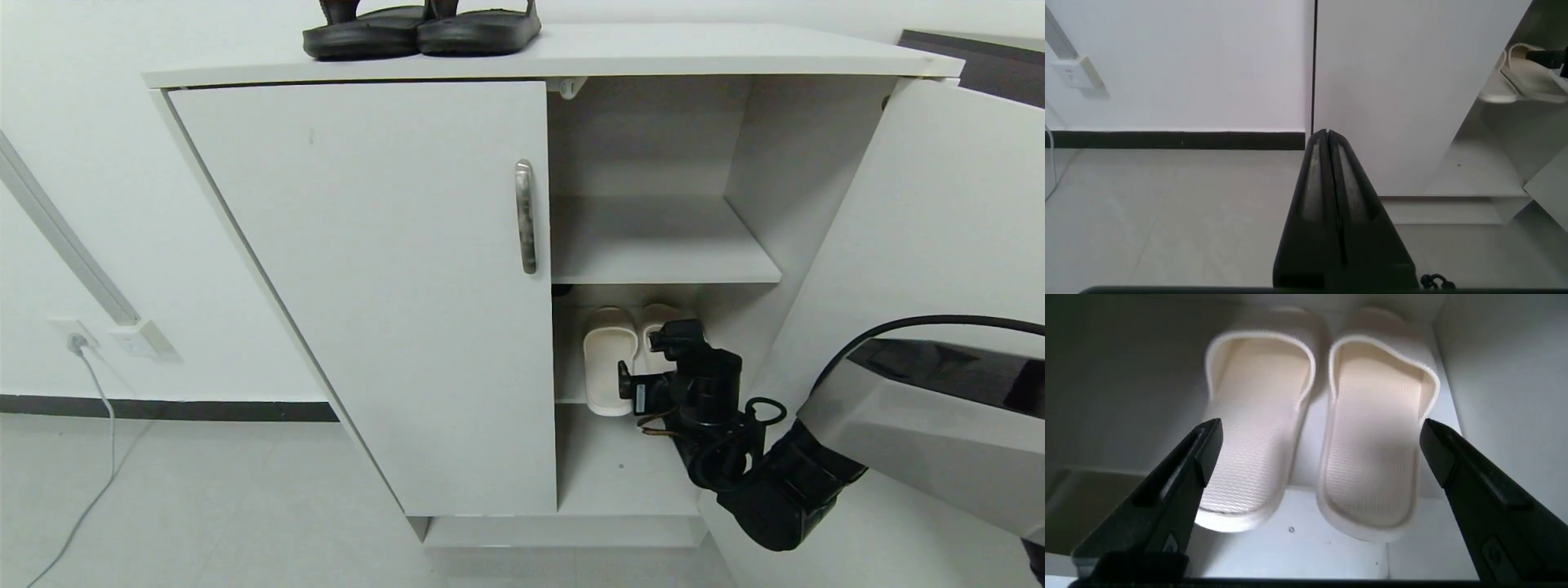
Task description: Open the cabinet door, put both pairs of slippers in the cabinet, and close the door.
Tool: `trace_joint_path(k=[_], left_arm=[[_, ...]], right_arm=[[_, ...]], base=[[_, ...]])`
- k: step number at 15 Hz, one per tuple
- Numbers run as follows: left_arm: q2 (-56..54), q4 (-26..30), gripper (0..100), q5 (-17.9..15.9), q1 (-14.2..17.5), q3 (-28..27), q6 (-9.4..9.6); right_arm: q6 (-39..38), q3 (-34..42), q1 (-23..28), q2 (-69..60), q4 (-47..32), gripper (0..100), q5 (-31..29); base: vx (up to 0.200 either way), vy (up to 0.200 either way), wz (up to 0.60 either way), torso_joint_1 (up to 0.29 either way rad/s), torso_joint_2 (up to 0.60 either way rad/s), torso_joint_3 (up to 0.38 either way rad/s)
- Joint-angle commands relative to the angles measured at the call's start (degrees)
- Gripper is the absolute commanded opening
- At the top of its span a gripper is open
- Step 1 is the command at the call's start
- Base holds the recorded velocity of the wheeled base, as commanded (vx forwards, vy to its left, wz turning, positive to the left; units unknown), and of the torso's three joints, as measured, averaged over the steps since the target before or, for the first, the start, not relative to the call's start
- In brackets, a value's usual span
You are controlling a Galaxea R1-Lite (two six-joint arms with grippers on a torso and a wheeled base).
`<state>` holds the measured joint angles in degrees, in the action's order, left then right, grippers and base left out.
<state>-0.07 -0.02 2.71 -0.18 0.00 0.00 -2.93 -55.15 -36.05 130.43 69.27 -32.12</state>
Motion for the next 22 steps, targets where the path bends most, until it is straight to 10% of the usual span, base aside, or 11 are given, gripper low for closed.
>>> trace_joint_path(k=[1, 22], left_arm=[[0.07, 0.02, 0, 0.02, 0.01, 0.0, 0.09], [0.07, 0.02, 0, -0.07, 0.01, 0.0, 0.18]], right_arm=[[0.03, 0.22, -0.25, -0.35, 0.25, 100, -0.05], [0.2, 2.59, -1.13, -0.7, 1.49, 100, -0.13]], base=[[-0.2, 0.0, 0.0, 0.002, 0.0, 0.002], [-0.038, 0.0, 0.0, 0.0, 0.0, 0.014]])
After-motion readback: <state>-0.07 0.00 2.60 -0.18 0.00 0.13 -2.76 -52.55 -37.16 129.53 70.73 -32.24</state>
